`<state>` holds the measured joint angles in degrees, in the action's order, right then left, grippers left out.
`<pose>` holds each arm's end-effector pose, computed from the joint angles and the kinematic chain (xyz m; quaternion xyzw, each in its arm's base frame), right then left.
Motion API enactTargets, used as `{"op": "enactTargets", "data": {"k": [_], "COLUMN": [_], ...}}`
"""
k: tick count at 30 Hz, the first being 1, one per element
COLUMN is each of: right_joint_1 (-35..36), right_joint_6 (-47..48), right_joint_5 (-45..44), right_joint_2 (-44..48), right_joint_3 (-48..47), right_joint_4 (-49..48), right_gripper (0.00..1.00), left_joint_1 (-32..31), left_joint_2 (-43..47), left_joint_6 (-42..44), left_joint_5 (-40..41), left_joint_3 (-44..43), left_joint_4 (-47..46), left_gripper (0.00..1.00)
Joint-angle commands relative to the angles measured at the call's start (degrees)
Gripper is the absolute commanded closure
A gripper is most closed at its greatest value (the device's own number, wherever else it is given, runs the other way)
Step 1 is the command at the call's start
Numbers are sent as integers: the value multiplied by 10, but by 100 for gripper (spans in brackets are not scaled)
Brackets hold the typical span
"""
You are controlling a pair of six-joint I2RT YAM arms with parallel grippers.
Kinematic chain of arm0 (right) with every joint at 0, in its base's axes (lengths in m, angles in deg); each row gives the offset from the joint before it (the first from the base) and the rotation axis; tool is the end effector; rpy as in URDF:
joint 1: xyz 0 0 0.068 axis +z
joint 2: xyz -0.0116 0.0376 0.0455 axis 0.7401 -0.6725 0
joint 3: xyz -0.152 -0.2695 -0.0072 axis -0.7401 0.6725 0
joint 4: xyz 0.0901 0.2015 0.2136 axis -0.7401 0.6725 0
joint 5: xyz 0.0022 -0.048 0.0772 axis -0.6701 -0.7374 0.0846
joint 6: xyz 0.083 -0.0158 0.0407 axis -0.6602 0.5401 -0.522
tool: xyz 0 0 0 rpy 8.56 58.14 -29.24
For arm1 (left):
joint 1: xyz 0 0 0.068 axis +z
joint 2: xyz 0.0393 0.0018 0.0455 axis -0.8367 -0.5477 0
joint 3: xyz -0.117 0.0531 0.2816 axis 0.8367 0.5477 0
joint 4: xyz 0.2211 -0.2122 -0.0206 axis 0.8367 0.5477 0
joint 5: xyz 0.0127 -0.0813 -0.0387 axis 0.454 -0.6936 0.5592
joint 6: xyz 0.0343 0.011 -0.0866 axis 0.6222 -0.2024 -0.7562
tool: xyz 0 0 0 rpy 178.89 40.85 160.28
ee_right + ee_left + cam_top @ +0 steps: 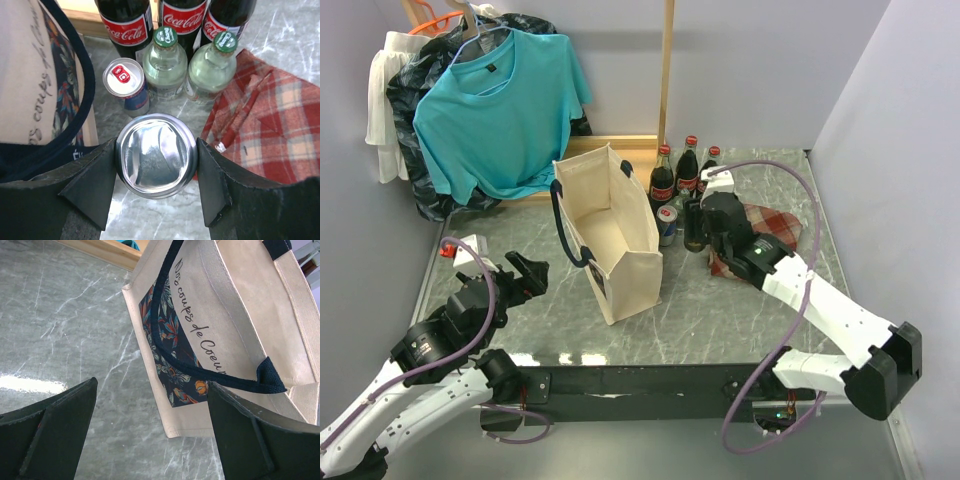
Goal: Take the beverage out of the canvas bag
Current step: Place the drink at the center of the board.
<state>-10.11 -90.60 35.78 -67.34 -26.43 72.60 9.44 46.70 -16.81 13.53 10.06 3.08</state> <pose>0.2807 0.1753 0.3409 -0.0919 0.8431 0.0559 0.5269 0.1213 -0.0553 0.3356 -0.1759 0.7874 -0.2023 0.5551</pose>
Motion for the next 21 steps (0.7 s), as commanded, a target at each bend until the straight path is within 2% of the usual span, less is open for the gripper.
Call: {"op": "enactTargets", "data": {"k": [1, 21], "right_joint_1": [-8, -33], "right_joint_6": [-8, -19], "right_joint_5": [-9, 7], "right_joint_2": [-9, -105], "right_joint_3": [4, 14], "right_joint_4": [-108, -179], "right_gripper": [100, 100], "left_joint_1": [-3, -3], "left_joint_2": [1, -9], "left_joint_6": [-4, -7], "left_joint_5": [-2, 3], "left_joint_3": [0, -1], "left_joint_4": [-16, -12], "left_gripper": [4, 4]}}
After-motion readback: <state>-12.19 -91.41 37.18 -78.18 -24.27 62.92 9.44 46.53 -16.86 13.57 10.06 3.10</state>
